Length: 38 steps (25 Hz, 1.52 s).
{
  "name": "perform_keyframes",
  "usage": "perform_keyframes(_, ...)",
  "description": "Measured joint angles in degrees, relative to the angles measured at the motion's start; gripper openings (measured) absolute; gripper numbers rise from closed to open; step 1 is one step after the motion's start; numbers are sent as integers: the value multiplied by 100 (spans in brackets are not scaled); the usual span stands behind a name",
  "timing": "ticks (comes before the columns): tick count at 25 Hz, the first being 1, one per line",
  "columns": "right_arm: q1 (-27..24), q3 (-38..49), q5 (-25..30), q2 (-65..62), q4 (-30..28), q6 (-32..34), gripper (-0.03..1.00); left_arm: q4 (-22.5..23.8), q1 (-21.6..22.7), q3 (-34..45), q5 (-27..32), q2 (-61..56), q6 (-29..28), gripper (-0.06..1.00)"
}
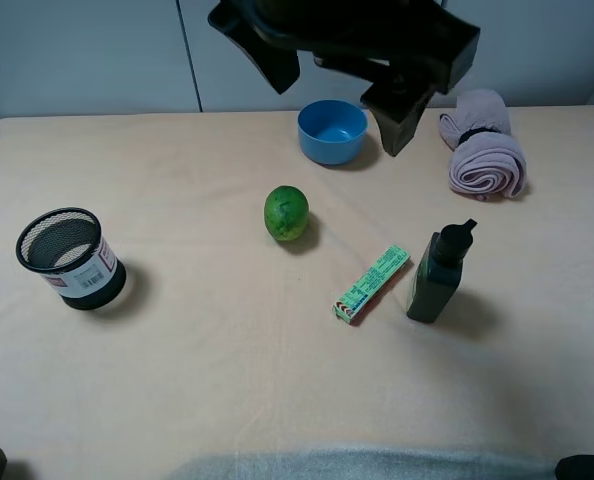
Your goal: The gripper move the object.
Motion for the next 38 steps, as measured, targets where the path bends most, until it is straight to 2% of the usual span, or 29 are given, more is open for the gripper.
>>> perform_keyframes(7, 0, 0, 0, 0, 0, 0, 69, 42, 0, 0, 10, -648, 580, 94)
perform_keyframes(17, 0, 0, 0, 0, 5, 0, 69, 182, 0, 57, 16, -1674, 880, 94)
perform_keyframes(25, 0, 0, 0, 0, 5, 0, 69, 238, 0, 943, 16, -2647, 905, 94)
perform_keyframes(38, 0, 0, 0, 0, 5, 0, 69, 775, 85, 2608, 16, -4064, 823, 94)
